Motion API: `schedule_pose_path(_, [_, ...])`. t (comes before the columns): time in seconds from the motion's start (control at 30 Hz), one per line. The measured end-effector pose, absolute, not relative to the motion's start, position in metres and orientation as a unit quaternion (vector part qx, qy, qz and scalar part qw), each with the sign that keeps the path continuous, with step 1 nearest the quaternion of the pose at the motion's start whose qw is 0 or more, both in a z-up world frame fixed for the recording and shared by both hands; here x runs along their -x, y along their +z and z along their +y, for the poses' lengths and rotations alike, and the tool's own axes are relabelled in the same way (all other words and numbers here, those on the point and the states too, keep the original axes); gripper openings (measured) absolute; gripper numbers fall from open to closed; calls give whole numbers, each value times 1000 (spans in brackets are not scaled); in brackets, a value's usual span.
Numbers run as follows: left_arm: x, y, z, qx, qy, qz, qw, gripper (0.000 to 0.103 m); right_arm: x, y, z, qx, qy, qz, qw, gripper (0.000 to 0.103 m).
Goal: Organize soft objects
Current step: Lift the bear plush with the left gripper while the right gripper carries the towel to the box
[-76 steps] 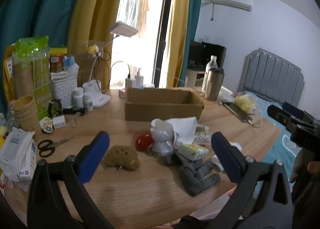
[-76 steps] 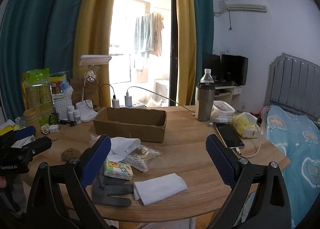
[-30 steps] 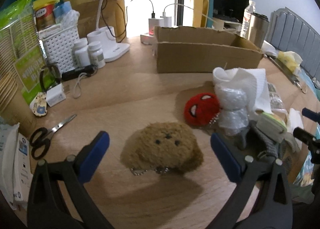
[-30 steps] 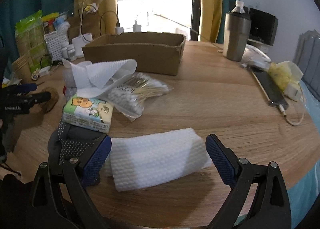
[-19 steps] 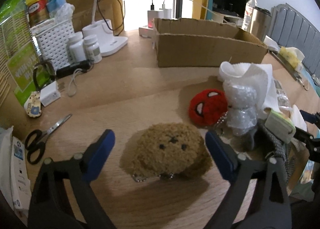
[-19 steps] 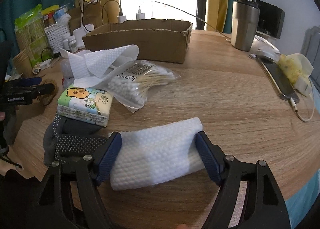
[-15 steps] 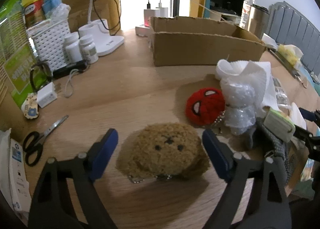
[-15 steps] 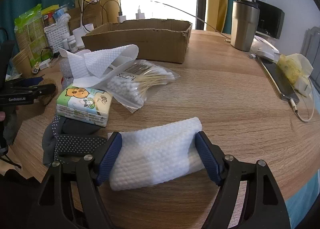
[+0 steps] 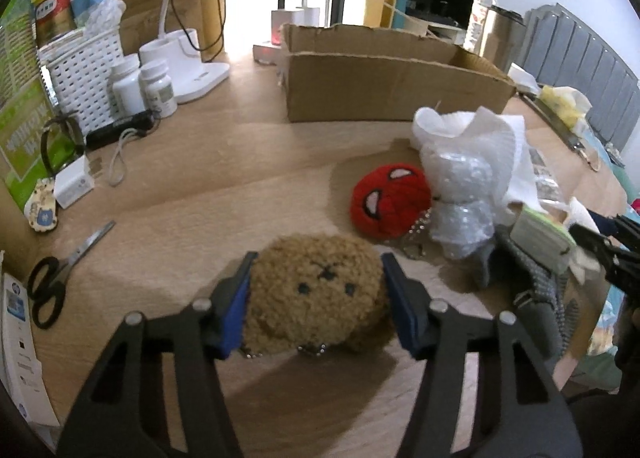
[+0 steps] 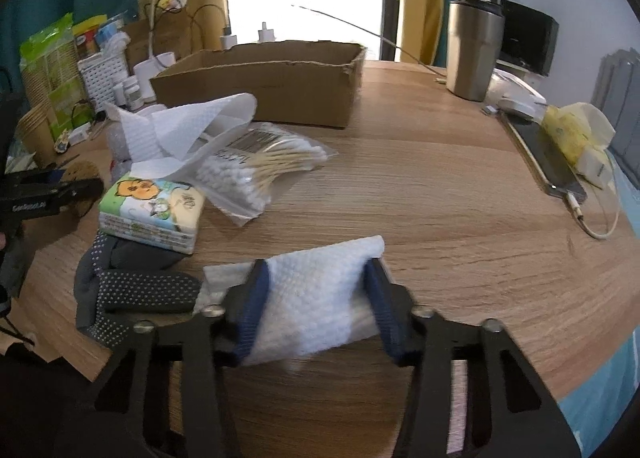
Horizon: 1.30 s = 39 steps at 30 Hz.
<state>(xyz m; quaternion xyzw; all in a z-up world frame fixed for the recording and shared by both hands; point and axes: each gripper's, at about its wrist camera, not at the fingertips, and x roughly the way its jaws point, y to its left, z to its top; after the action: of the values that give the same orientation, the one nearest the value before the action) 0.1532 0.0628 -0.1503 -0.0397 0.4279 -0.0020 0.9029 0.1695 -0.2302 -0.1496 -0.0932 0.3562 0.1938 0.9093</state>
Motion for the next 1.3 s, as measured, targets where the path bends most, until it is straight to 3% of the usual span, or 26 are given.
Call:
schedule_pose_path(0.07, [-151, -148, 61, 42, -8, 425, 904, 60, -170, -149, -233, 88, 189, 357, 911, 24])
schedule_pose_path(0.17, [-148, -143, 60, 48, -16, 413, 909, 59, -172, -147, -236, 79, 186, 360, 911, 17])
schedule_pose_path(0.73, [-144, -102, 62, 72, -28, 332, 940, 59, -173, -96, -228, 72, 219, 309, 923, 17])
schedule_pose_path(1.3, [-164, -73, 38, 78, -72, 301, 948, 59, -189, -54, -210, 64, 248, 259, 931, 17])
